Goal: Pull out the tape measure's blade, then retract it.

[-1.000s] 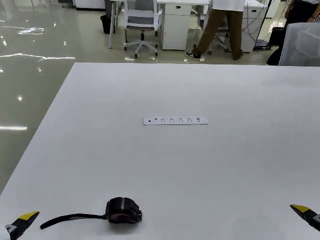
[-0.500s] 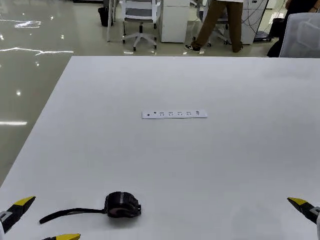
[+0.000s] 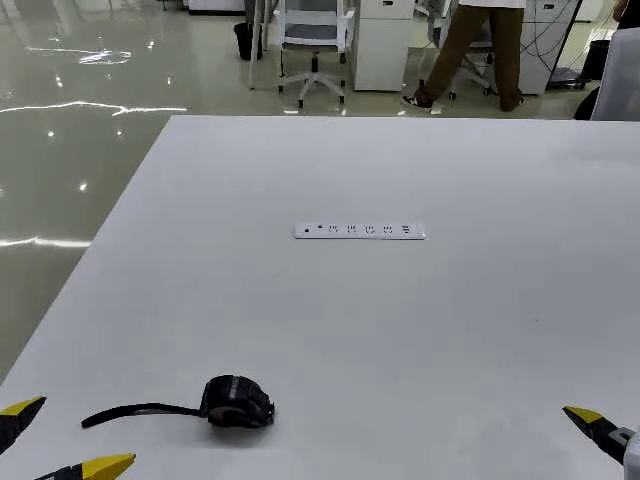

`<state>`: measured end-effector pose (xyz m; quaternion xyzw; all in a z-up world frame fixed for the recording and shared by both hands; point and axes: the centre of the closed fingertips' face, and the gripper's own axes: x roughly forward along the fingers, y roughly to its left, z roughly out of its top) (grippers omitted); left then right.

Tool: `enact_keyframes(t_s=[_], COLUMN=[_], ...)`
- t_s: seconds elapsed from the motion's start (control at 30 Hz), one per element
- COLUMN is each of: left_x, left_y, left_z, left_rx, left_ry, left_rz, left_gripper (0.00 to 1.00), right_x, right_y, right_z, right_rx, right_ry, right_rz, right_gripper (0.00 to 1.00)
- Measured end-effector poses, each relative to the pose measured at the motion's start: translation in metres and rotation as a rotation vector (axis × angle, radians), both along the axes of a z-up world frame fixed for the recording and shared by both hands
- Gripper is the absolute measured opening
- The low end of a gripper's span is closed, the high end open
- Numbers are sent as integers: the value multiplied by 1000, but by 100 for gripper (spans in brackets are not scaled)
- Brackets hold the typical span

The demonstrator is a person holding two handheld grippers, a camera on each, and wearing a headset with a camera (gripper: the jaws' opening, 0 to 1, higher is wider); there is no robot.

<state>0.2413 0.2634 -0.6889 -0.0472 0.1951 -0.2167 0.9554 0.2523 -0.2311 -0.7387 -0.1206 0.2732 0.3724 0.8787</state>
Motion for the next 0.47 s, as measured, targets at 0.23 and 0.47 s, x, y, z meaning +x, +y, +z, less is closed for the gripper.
enact_keyframes(t_s=[0.23, 0.47], left_x=[4, -2], left_y=[-5, -1], left_z=[-6, -18], left_rx=[-20, 27], left_ry=[-7, 77], left_rz=[-74, -82], left_gripper=[100, 100], right_x=[-3, -5], right_y=[-4, 2], right_z=[7, 17], right_rx=[-33, -8], right_ry=[-4, -15], right_rz=[-45, -92], right_gripper=[100, 100])
